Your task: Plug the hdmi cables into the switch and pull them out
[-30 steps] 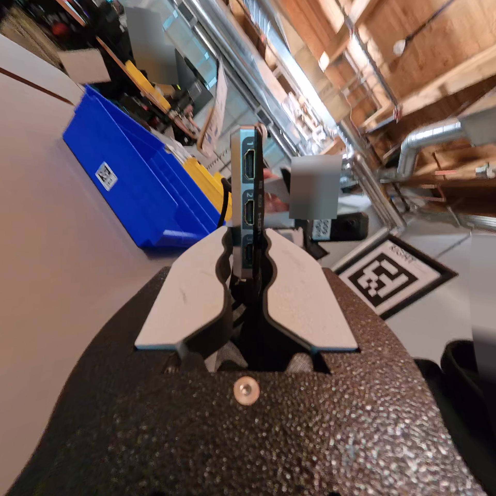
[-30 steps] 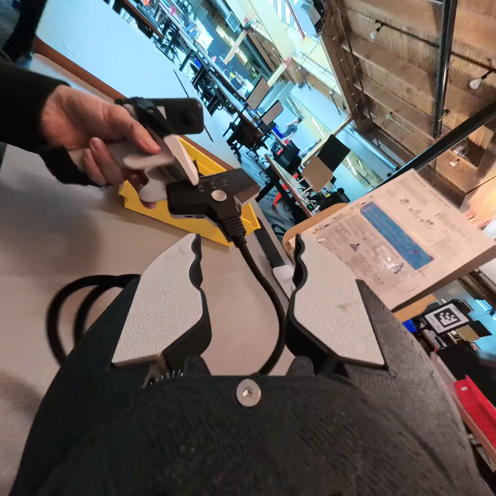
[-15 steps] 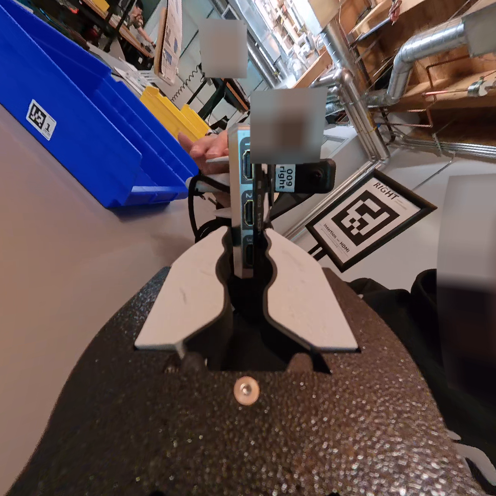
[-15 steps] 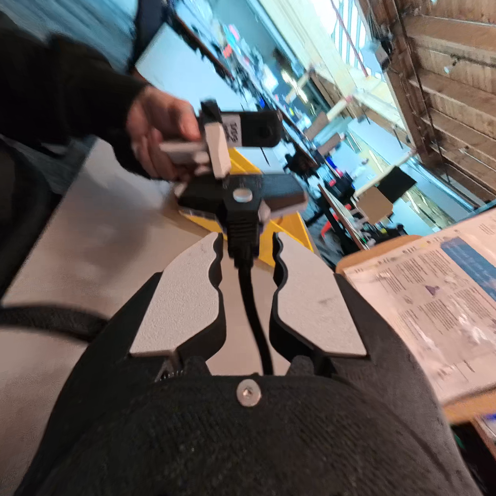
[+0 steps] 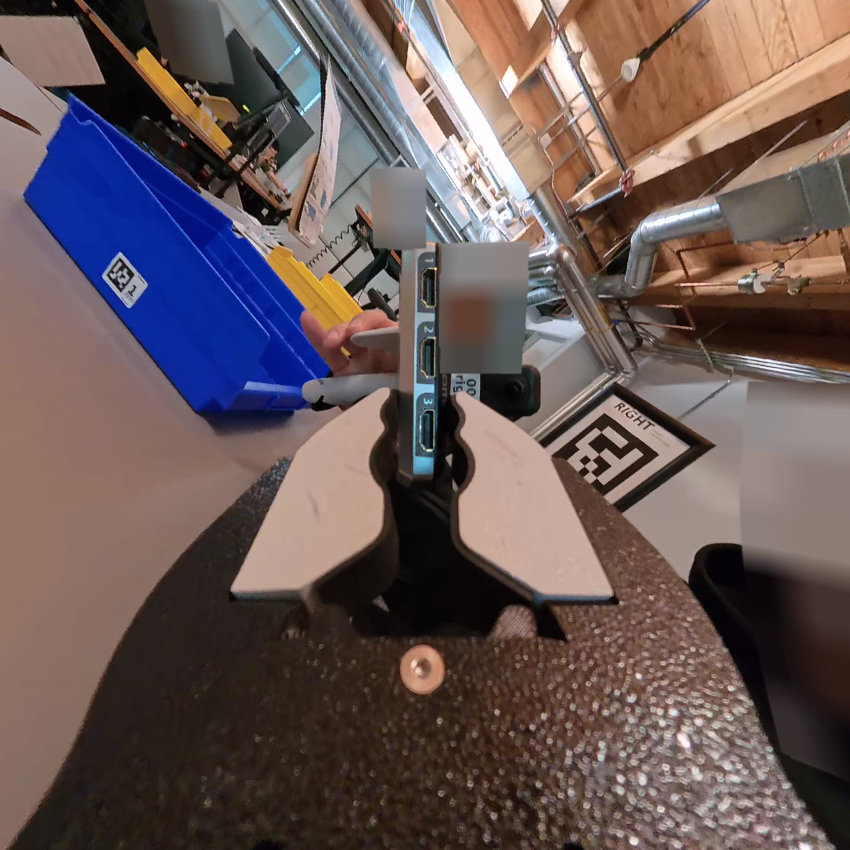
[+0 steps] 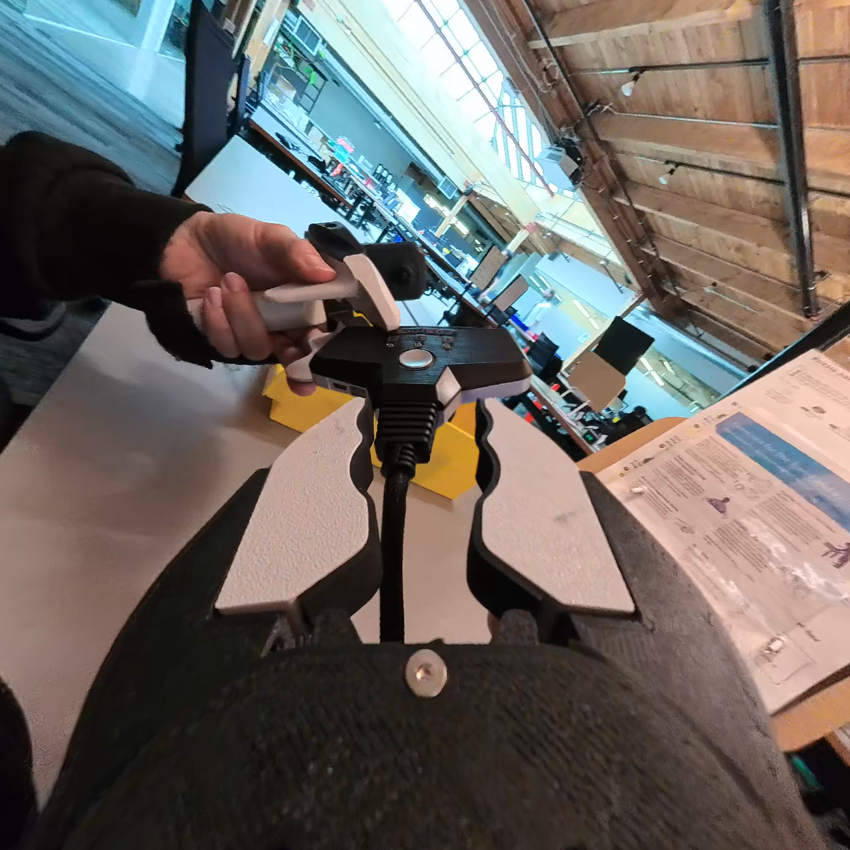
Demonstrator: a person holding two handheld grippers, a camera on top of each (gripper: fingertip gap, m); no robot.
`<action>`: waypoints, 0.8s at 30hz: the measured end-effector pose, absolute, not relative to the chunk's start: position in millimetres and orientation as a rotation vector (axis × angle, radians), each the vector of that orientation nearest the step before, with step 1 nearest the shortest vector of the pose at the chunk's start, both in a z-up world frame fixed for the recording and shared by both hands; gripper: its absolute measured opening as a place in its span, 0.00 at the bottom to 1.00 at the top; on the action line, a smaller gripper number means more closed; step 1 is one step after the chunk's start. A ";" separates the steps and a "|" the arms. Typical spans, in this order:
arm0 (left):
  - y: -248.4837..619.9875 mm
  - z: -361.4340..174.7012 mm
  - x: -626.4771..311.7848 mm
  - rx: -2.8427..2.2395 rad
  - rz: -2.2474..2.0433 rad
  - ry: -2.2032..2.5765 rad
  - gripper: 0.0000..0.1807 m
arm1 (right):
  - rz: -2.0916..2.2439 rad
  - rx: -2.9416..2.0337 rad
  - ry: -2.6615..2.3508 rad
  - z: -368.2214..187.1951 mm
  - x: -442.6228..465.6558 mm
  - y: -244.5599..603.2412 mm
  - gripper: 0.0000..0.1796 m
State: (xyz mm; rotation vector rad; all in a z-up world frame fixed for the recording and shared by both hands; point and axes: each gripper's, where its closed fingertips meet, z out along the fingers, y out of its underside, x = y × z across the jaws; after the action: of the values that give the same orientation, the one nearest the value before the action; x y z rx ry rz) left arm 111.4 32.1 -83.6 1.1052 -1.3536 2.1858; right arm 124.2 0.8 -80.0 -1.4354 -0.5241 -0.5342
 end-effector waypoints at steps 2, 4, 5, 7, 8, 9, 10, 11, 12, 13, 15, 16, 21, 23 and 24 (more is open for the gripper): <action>35.7 -81.9 114.4 1.127 2.209 -1.313 0.11 | -0.590 -1.420 -0.532 -79.2 127.3 -0.1 0.22; 39.0 -79.9 116.5 1.135 2.234 -1.277 0.11 | -0.641 -1.423 -0.531 -78.8 131.8 -1.1 0.19; 39.5 -79.3 116.6 1.133 2.238 -1.270 0.11 | -0.639 -1.428 -0.536 -79.5 131.3 -1.1 0.17; 39.9 -79.3 117.5 1.141 2.241 -1.261 0.11 | -0.637 -1.442 -0.552 -82.4 130.2 -0.1 0.12; 40.5 -79.3 118.1 1.144 2.246 -1.258 0.11 | -0.640 -1.446 -0.547 -82.7 131.1 0.5 0.12; 41.0 -79.9 118.4 1.145 2.249 -1.265 0.11 | -0.627 -1.454 -0.537 -83.1 131.5 1.0 0.12; 41.3 -81.1 118.7 1.146 2.253 -1.282 0.11 | -0.604 -1.474 -0.520 -84.4 132.2 1.5 0.12; 41.6 -82.4 118.7 1.144 2.261 -1.305 0.11 | -0.583 -1.493 -0.507 -85.9 132.7 2.0 0.12; 41.6 -83.3 118.6 1.141 2.274 -1.334 0.11 | -0.564 -1.507 -0.496 -87.0 133.1 2.3 0.12; 41.4 -83.5 118.6 1.138 2.290 -1.368 0.11 | -0.543 -1.518 -0.485 -87.5 133.6 2.1 0.12; 40.8 -81.0 117.8 1.124 2.343 -1.486 0.13 | -0.473 -1.527 -0.453 -86.1 132.7 0.9 0.12; 41.4 -77.6 116.6 1.111 2.386 -1.576 0.14 | -0.426 -1.524 -0.430 -84.3 132.2 0.1 0.12; 64.8 -51.4 103.8 0.979 2.685 -2.429 0.22 | -0.062 -1.503 -0.242 -75.4 132.0 -4.1 0.12; 78.7 -54.0 101.8 0.853 2.612 -3.047 0.25 | 0.066 -1.486 -0.194 -73.8 129.3 -3.6 0.12; 84.6 -59.8 103.5 0.772 2.469 -3.367 0.26 | 0.125 -1.481 -0.184 -73.7 126.4 -3.0 0.12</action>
State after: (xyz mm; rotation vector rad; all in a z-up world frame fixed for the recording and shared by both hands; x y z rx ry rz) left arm 103.5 84.6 -59.8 0.7723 -3.3667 2.4685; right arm 126.4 -3.0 -73.7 -1.4809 -0.1841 0.1248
